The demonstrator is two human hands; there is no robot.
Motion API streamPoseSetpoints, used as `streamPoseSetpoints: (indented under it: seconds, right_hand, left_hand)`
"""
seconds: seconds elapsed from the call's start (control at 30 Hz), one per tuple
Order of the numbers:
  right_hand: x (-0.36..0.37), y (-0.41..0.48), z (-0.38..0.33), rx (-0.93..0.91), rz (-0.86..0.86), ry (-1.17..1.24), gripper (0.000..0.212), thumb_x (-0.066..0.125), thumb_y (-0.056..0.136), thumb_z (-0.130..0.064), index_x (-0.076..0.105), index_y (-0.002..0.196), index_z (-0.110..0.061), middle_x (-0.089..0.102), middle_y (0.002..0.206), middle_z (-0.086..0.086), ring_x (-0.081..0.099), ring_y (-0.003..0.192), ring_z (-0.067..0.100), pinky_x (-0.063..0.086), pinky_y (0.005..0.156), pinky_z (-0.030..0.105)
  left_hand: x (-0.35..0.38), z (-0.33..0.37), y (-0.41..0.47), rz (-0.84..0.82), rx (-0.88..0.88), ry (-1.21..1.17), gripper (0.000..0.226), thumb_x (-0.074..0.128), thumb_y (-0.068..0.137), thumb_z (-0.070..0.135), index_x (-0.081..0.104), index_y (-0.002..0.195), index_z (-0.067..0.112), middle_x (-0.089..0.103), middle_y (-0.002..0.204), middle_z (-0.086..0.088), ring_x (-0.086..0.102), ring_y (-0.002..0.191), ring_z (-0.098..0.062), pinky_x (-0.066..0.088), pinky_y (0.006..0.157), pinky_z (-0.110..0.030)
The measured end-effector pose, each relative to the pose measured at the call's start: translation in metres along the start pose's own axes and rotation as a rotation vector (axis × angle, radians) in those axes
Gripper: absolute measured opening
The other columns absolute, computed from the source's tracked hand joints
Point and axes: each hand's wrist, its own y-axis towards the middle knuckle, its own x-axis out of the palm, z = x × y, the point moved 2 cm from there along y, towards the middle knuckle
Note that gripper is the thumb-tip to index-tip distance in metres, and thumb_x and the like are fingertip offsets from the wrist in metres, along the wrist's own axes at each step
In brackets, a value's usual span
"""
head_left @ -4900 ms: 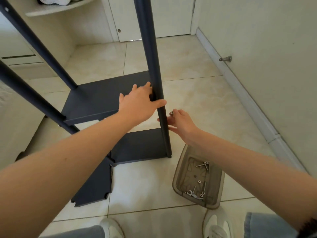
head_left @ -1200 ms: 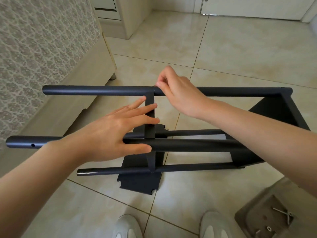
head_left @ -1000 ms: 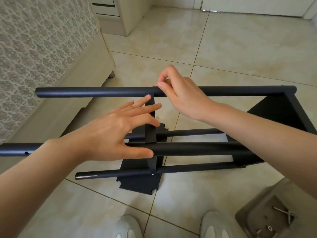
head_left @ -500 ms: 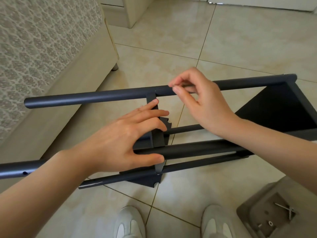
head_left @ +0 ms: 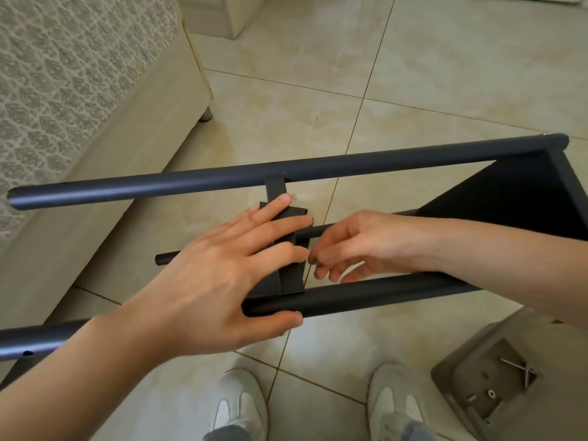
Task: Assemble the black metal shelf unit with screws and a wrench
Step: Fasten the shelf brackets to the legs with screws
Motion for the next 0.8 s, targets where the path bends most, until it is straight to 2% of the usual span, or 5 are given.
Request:
streamPoseSetpoints:
  seconds: [0.1, 0.27, 0.43, 0.57, 0.8]
  right_hand:
    - [0.011, -0.001, 0.004, 0.019, -0.073, -0.002, 0.009, 0.07, 0.089, -0.014, 0.076, 0.095, -0.011, 0.076, 0.096, 0.009, 0.071, 0.079, 0.012, 0.055, 0.07, 0.018]
    - [0.028, 0.003, -0.003, 0.059, -0.24, -0.047, 0.013, 0.068, 0.09, -0.012, 0.076, 0.081, -0.017, 0.074, 0.088, 0.004, 0.069, 0.079, 0.011, 0.055, 0.073, 0.023]
    - [0.039, 0.01, -0.004, 0.065, -0.309, -0.075, 0.012, 0.064, 0.089, -0.003, 0.072, 0.087, -0.012, 0.07, 0.092, 0.008, 0.066, 0.085, 0.017, 0.054, 0.077, 0.027]
    - [0.045, 0.008, 0.009, 0.077, -0.381, -0.009, 0.009, 0.065, 0.086, -0.012, 0.072, 0.09, -0.012, 0.072, 0.093, 0.006, 0.067, 0.087, 0.018, 0.055, 0.08, 0.028]
    - [0.048, 0.008, 0.016, 0.042, -0.394, -0.026, 0.021, 0.061, 0.093, -0.009, 0.074, 0.079, -0.018, 0.07, 0.086, 0.003, 0.063, 0.085, 0.018, 0.053, 0.082, 0.03]
  left_hand:
    - [0.002, 0.007, -0.004, 0.0, 0.021, 0.013, 0.054, 0.058, 0.087, 0.063, 0.053, 0.131, 0.031, 0.041, 0.157, 0.003, 0.017, 0.154, -0.016, 0.025, 0.122, -0.04]
    - [0.006, 0.014, -0.011, -0.017, 0.015, 0.031, 0.058, 0.059, 0.088, 0.062, 0.062, 0.13, 0.022, 0.043, 0.157, -0.001, 0.019, 0.154, -0.022, 0.032, 0.119, -0.05]
    - [0.01, 0.022, -0.018, -0.018, 0.03, 0.039, 0.058, 0.06, 0.088, 0.06, 0.065, 0.128, 0.018, 0.043, 0.156, -0.003, 0.019, 0.154, -0.024, 0.026, 0.121, -0.047]
    - [0.012, 0.025, -0.021, -0.02, 0.042, 0.047, 0.059, 0.061, 0.087, 0.06, 0.065, 0.129, 0.018, 0.043, 0.156, -0.004, 0.02, 0.154, -0.025, 0.023, 0.123, -0.048]
    - [0.014, 0.028, -0.026, -0.01, 0.037, 0.023, 0.058, 0.063, 0.085, 0.06, 0.067, 0.126, 0.018, 0.045, 0.154, -0.001, 0.023, 0.153, -0.024, 0.022, 0.123, -0.053]
